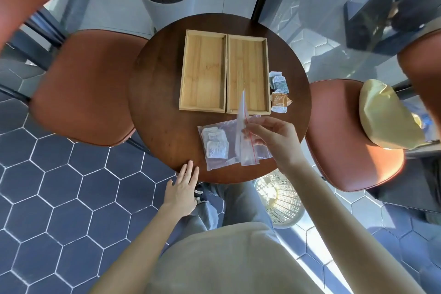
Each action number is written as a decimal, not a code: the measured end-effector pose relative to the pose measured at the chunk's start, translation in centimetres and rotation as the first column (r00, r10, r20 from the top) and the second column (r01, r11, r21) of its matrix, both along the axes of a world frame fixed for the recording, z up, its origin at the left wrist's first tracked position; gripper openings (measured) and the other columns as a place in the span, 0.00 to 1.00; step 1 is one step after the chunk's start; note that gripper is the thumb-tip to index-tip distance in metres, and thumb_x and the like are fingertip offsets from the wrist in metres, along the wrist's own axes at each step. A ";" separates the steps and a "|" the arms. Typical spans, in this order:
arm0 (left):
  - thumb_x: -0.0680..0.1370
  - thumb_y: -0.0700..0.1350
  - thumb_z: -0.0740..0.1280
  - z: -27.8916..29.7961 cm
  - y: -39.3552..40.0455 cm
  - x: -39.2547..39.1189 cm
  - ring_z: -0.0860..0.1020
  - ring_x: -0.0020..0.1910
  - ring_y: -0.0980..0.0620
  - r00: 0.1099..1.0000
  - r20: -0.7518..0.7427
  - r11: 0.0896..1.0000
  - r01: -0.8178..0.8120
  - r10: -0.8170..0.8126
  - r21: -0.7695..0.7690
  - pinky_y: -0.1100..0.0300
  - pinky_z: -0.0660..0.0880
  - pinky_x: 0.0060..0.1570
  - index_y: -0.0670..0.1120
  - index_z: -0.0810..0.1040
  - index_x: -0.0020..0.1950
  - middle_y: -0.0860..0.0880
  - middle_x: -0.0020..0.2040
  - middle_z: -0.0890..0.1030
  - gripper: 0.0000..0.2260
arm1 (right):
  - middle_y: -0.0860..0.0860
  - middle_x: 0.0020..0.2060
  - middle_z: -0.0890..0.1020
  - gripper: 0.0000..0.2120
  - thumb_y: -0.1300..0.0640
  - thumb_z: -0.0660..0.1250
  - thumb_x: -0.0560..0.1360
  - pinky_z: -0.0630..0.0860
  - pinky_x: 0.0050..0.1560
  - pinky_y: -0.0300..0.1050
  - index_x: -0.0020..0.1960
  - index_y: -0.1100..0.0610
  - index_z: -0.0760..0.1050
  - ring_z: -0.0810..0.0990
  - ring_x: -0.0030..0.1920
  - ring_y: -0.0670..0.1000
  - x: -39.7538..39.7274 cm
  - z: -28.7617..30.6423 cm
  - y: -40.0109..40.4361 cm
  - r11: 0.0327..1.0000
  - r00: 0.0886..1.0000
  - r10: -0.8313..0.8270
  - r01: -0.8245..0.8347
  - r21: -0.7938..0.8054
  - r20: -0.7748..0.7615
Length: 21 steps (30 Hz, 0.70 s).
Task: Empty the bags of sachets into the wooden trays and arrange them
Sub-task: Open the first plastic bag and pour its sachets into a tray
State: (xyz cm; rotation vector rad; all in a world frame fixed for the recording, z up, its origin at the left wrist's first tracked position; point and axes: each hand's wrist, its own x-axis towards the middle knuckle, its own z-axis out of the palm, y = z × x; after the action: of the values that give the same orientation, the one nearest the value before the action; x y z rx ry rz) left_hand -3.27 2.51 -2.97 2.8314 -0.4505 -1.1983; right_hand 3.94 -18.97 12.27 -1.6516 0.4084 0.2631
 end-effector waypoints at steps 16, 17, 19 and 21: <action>0.76 0.49 0.62 10.0 -4.0 7.5 0.76 0.43 0.47 0.778 -0.353 0.525 -0.616 0.519 -0.587 0.56 0.69 0.45 0.38 0.79 0.44 0.44 0.42 0.79 0.15 | 0.49 0.32 0.83 0.02 0.63 0.72 0.69 0.79 0.34 0.36 0.40 0.57 0.83 0.80 0.30 0.45 -3.7 -1.8 0.9 0.984 0.990 -0.119 0.107 -0.142 -0.079; 0.76 0.49 0.64 11.1 -4.3 7.5 0.78 0.44 0.46 0.762 -0.369 0.450 -0.623 0.532 -0.639 0.55 0.71 0.45 0.37 0.81 0.45 0.41 0.42 0.81 0.15 | 0.49 0.32 0.83 0.02 0.63 0.72 0.69 0.79 0.32 0.35 0.40 0.58 0.83 0.80 0.30 0.44 -3.8 -1.7 1.3 0.985 0.992 -0.102 0.091 -0.145 -0.071; 0.75 0.48 0.67 12.9 -4.9 7.2 0.81 0.42 0.49 0.744 -0.403 0.356 -0.629 0.532 -0.691 0.59 0.74 0.43 0.40 0.82 0.45 0.41 0.43 0.83 0.12 | 0.49 0.31 0.83 0.02 0.62 0.73 0.69 0.78 0.32 0.35 0.41 0.59 0.83 0.79 0.28 0.41 -3.9 -1.7 1.9 0.985 0.997 -0.064 0.056 -0.161 -0.047; 0.73 0.47 0.70 13.6 -5.2 6.8 0.81 0.37 0.57 0.729 -0.417 0.321 -0.639 0.543 -0.699 0.66 0.76 0.35 0.45 0.83 0.42 0.46 0.39 0.84 0.07 | 0.48 0.30 0.82 0.02 0.62 0.72 0.69 0.78 0.30 0.34 0.41 0.60 0.83 0.78 0.26 0.40 -3.9 -1.7 2.3 0.983 0.999 -0.032 0.028 -0.181 -0.020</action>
State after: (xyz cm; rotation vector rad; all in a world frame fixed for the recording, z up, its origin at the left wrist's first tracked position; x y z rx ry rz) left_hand 3.53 -2.67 10.58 1.7871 0.0936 -0.6755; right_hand -0.01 -16.68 10.62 -1.8199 0.4865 0.2279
